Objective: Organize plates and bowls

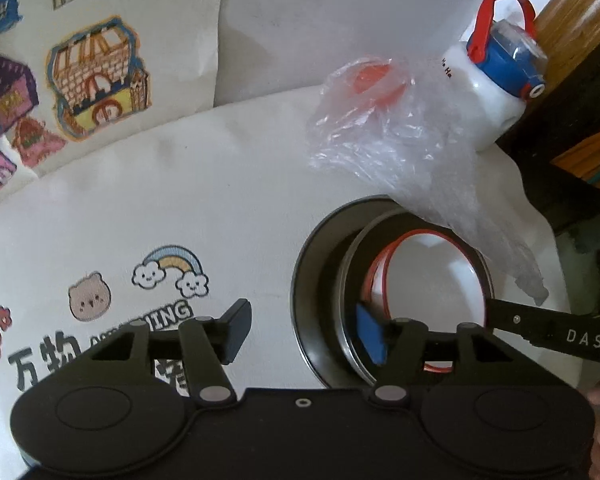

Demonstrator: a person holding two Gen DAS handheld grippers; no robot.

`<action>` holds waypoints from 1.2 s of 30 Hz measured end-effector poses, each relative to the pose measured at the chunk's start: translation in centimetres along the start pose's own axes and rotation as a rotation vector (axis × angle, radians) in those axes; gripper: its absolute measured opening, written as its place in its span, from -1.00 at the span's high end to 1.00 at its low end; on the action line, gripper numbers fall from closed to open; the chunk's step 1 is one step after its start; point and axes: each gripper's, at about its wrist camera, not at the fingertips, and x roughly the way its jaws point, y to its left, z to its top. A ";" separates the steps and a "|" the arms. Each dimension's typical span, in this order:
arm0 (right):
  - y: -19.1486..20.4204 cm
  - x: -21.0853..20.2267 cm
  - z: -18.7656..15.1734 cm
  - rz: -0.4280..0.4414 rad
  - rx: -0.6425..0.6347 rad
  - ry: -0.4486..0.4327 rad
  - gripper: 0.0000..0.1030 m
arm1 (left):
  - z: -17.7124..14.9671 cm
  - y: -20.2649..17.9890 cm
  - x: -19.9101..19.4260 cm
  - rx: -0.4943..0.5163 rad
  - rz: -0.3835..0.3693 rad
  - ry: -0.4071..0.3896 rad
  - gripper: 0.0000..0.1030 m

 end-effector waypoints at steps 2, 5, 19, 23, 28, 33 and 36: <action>0.0 -0.2 -0.1 -0.003 -0.003 -0.005 -0.14 | -0.2 0.3 -0.2 -0.011 -0.004 0.000 -0.22; 0.0 -0.4 -0.2 -0.004 -0.001 -0.012 -0.15 | -0.7 0.4 -0.6 -0.007 0.001 -0.004 -0.29; 0.5 -2.6 -1.2 -0.021 -0.032 -0.078 -0.65 | -1.5 0.9 -2.0 -0.045 -0.003 -0.020 -0.68; 0.9 -3.2 -1.6 -0.019 -0.041 -0.093 -0.71 | -1.9 1.1 -2.8 -0.054 -0.001 -0.034 -0.79; 1.1 -3.9 -2.3 -0.013 -0.040 -0.109 -0.84 | -2.5 1.5 -3.7 -0.062 0.004 -0.047 -0.89; 1.1 -4.7 -3.3 -0.012 -0.033 -0.120 -0.90 | -3.3 1.8 -4.6 -0.058 0.013 -0.062 -0.92; 1.2 -5.2 -3.9 -0.010 -0.031 -0.129 -0.94 | -3.9 1.8 -5.2 -0.049 0.013 -0.070 -0.93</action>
